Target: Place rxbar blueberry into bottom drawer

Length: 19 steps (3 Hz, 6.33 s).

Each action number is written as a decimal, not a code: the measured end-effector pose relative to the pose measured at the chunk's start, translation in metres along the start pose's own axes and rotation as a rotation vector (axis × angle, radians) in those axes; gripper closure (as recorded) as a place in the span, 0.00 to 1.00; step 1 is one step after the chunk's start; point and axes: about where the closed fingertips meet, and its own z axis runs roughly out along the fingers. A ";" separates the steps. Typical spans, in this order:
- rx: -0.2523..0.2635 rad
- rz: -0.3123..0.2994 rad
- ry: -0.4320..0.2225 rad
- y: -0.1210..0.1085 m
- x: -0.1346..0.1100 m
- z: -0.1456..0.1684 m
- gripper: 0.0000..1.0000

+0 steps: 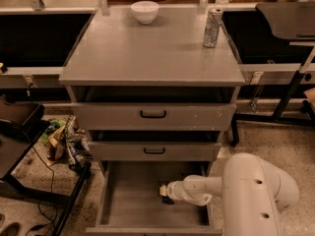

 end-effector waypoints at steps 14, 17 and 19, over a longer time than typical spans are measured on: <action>0.354 -0.106 -0.291 0.130 -0.053 -0.449 0.00; 0.625 -0.105 -0.369 0.070 -0.086 -0.539 0.00; 0.649 -0.086 -0.353 0.062 -0.084 -0.543 0.00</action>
Offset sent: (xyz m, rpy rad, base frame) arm 0.0000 0.0000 0.0000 0.0000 0.0000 0.0000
